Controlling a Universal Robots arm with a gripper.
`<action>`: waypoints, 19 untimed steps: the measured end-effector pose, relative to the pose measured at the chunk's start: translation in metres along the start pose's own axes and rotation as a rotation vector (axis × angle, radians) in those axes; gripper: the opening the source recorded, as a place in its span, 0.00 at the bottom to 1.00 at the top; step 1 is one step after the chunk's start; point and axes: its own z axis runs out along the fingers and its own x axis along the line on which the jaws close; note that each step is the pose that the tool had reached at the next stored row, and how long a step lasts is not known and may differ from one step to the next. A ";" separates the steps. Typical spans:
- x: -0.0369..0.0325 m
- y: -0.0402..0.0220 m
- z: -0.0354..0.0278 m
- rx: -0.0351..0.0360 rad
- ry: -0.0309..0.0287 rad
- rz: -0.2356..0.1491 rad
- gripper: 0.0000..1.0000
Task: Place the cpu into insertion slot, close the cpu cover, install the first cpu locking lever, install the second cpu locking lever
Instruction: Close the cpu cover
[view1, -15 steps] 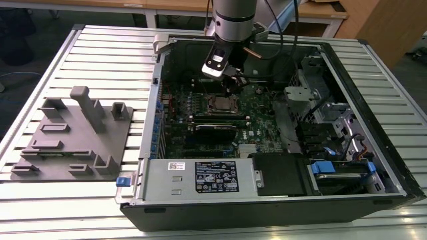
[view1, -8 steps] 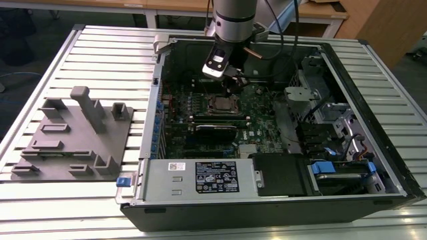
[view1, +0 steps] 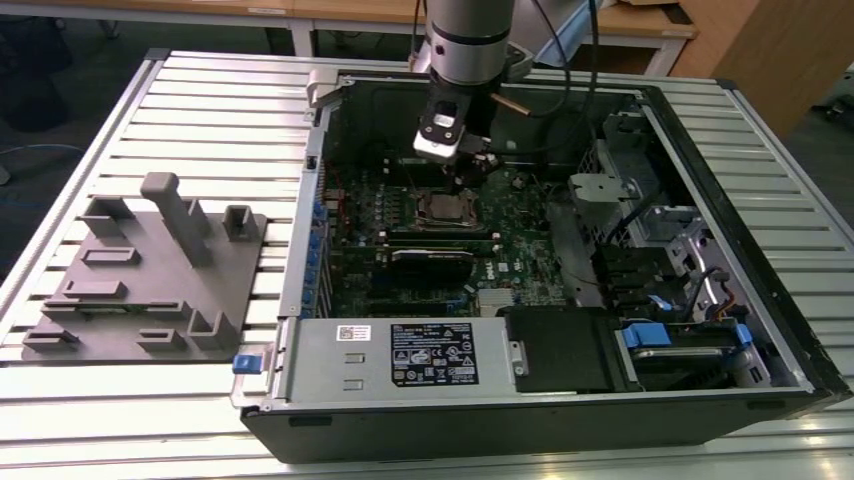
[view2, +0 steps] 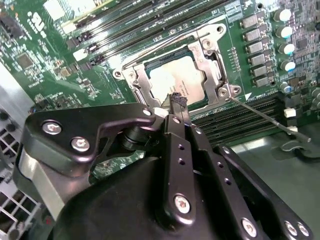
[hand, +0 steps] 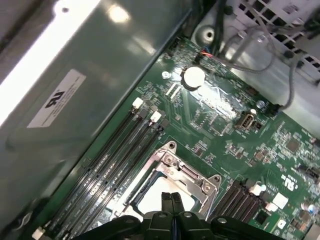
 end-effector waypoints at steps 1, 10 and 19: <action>0.0000 0.0000 0.0000 -0.0001 0.0001 -0.002 0.10; 0.0000 0.0000 0.0000 -0.0012 0.0011 -0.028 0.10; 0.0000 0.0000 0.0002 -0.0057 0.0053 -0.131 0.10</action>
